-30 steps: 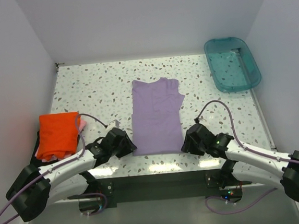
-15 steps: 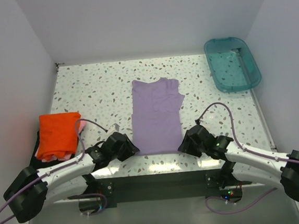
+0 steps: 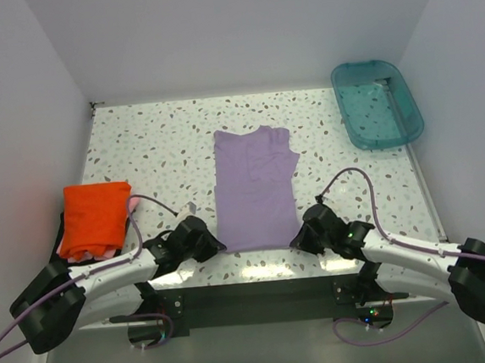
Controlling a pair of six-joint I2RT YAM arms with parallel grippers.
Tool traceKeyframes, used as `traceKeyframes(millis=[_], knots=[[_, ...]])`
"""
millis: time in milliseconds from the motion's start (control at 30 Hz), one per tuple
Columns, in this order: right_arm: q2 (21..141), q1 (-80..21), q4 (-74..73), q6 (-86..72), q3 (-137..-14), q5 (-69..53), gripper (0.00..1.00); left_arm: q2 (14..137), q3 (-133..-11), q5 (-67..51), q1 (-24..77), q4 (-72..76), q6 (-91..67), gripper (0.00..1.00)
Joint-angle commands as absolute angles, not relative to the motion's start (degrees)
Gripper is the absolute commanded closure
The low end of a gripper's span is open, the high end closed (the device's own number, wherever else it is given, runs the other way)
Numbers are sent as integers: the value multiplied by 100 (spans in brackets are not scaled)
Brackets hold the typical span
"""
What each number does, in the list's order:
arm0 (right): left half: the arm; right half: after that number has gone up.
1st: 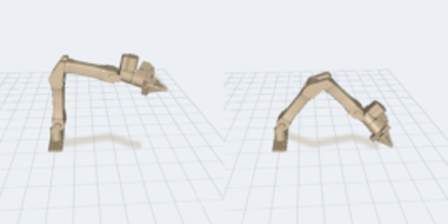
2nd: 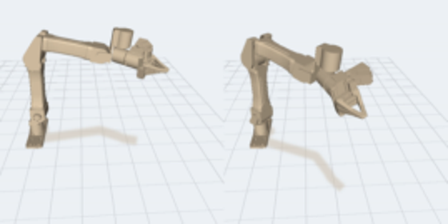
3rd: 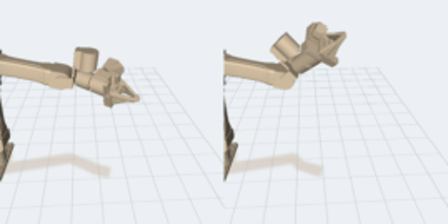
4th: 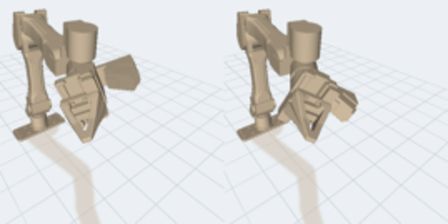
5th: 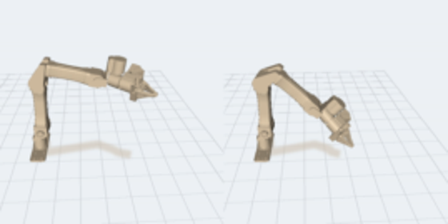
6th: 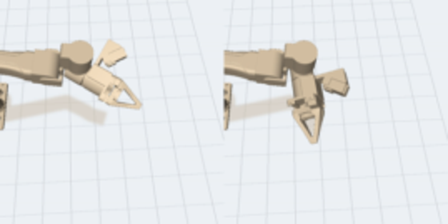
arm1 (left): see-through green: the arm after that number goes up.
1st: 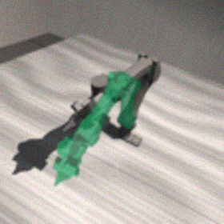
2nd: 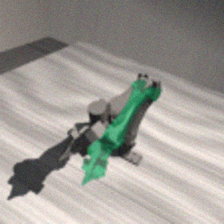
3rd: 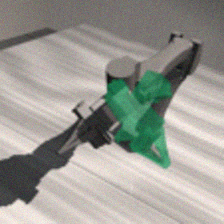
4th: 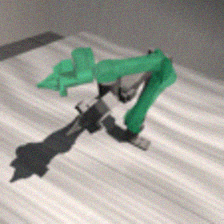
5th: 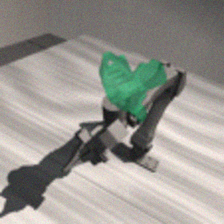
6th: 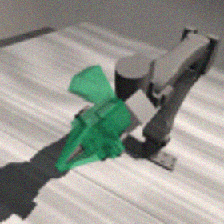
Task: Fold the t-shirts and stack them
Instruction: Fold the tshirt
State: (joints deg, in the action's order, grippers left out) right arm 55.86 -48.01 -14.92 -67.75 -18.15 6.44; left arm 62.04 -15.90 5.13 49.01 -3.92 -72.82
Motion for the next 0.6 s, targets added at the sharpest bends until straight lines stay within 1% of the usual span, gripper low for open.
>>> traceKeyframes(millis=[0,67,200,300,400,433,500,567], knots=[[5520,-4834,-1889,-6645,-1837,809,97,6346,-1432,580,4975,-1300,-7014,100],[5388,-4834,-2170,-6522,-1889,791,100,6224,-1555,615,5027,-1545,-6970,100],[4835,-4974,-2601,-6504,-1819,633,100,5863,-1757,782,5282,-2038,-7031,100],[4343,-5465,-3031,-6732,-1775,799,100,5617,-1933,1028,5685,-2486,-7268,100],[4087,-6247,-3444,-7083,-1872,1168,100,5493,-2056,1248,6239,-2812,-7628,100],[4052,-6675,-3663,-7154,-1924,1282,100,5484,-2109,1352,6397,-2987,-7812,100],[4034,-7204,-3945,-7321,-2205,1730,100,5493,-2381,1598,6863,-3198,-7936,100],[4052,-7373,-4585,-7269,-2660,2194,100,5555,-2810,1809,7135,-3707,-8059,100]])
